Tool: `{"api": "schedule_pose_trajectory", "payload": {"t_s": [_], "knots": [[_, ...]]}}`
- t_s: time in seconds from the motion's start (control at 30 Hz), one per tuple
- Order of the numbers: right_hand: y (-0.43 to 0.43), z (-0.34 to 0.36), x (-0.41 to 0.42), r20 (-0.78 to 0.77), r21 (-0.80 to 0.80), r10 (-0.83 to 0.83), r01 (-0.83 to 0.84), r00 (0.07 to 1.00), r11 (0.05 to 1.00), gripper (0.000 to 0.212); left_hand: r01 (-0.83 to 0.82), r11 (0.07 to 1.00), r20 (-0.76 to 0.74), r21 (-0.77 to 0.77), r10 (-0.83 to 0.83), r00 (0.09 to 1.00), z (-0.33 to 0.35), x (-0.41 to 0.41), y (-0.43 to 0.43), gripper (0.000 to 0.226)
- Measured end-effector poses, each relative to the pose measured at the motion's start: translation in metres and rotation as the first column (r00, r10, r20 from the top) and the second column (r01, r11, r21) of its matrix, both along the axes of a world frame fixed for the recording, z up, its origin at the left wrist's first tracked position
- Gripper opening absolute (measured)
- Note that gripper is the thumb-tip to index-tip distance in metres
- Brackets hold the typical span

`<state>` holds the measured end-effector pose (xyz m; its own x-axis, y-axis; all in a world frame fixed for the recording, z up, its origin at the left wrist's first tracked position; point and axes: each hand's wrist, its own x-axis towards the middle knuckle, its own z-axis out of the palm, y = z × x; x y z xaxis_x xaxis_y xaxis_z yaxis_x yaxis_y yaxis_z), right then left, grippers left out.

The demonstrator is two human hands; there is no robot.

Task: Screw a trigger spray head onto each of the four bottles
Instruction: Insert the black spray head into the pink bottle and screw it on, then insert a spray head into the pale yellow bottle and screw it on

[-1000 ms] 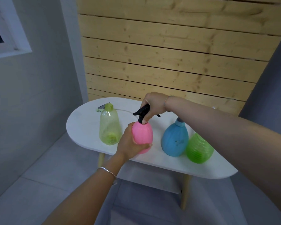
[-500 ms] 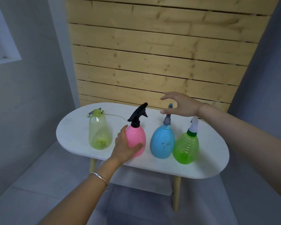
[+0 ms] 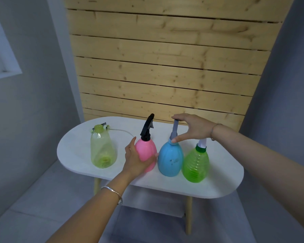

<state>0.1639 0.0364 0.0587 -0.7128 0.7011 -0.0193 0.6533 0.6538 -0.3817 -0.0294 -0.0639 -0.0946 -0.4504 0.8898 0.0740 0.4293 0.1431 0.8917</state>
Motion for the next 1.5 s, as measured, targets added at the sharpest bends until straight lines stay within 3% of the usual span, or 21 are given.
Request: {"api": "schedule_pose_trajectory", "payload": {"t_s": [0.2,0.47,0.77,1.1,1.23,1.3,1.4,1.5], "knots": [[0.001,0.0,0.0,0.011,-0.007,-0.002,0.002,1.0,1.0,0.096,0.053,0.995,0.045,0.079,-0.056,0.997,0.001,0.004,-0.004,0.083],[0.001,0.001,0.0,0.011,0.001,-0.011,0.011,1.0,1.0,0.096,0.022,0.995,0.043,0.095,-0.026,0.999,0.004,0.008,-0.003,0.081],[-0.011,0.004,-0.005,0.079,0.256,-0.039,0.018,0.996,0.967,0.09,0.014,0.995,0.037,0.098,-0.017,0.999,0.005,0.007,-0.003,0.081],[-0.017,0.003,-0.003,0.055,0.18,-0.036,0.026,0.998,0.983,0.089,0.043,0.994,0.033,0.1,-0.047,0.998,0.002,0.004,-0.01,0.081],[-0.018,0.003,-0.001,0.049,0.063,-0.011,0.008,0.999,0.998,0.097,0.048,0.994,0.002,0.102,-0.049,0.999,0.005,0.002,-0.014,0.104],[-0.019,0.007,-0.002,0.067,0.033,0.004,-0.006,0.998,0.999,0.101,0.059,0.986,-0.06,0.155,-0.05,0.997,0.011,-0.001,-0.02,0.111],[-0.02,0.017,-0.01,0.036,0.055,0.021,-0.023,0.999,0.998,0.1,0.074,0.939,-0.162,0.336,-0.019,0.987,0.035,-0.015,-0.035,0.094],[-0.026,0.027,-0.03,-0.125,0.028,0.043,-0.04,0.991,0.999,0.094,-0.023,0.836,-0.283,0.548,0.211,0.936,0.063,-0.045,-0.042,0.073]]}}
